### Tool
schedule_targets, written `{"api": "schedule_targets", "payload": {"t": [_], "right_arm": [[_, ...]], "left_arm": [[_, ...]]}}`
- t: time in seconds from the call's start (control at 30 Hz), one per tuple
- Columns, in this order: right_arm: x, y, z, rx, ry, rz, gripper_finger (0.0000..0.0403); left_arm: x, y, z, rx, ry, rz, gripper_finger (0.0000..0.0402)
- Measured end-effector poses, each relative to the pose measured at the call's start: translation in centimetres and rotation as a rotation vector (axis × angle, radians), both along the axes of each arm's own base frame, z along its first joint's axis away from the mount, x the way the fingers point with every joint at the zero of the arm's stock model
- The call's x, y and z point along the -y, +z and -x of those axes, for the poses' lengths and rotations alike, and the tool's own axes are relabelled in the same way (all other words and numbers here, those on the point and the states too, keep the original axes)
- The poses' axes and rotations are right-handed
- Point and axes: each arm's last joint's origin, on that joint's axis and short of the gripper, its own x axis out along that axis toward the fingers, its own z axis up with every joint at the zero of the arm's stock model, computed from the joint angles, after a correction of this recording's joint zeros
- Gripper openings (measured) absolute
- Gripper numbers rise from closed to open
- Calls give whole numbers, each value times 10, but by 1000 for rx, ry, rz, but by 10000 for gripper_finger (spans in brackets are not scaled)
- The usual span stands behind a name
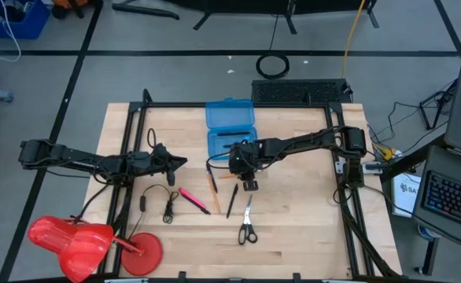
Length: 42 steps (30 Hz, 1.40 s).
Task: Pick & place school supplies into a supply box
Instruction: Put the top orange pencil into the blue supply box
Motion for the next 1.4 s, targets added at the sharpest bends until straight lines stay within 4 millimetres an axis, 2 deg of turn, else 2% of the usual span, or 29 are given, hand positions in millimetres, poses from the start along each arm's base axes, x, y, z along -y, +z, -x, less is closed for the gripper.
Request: {"api": "schedule_targets", "payload": {"t": [0.17, 0.3, 0.67, 0.93, 1.1, 1.3, 1.4], "right_arm": [[0, -13, 5, 30, -18, -9, 112], [-1, -28, 14, 5, -25, 8, 106], [-1, -59, 36, 90, -63, -30, 83], [-3, -80, 56, 87, -81, -43, 11], [-4, -82, 57, 114, -96, -47, 7], [-5, -70, 46, 267, -81, -57, 3], [-5, -66, 46, 286, -79, -66, 2]], "left_arm": [[0, 0, 0, 1, 0, 0, 31], [0, 0, 0, 1, 0, 0, 31], [0, 0, 0, 4, -1, -2, 31], [0, 1, 0, 5, -1, -3, 31], [0, 1, 0, 5, -1, -2, 31], [0, 1, 0, 5, -1, -2, 31], [0, 0, 0, 4, -1, -2, 31]]}}
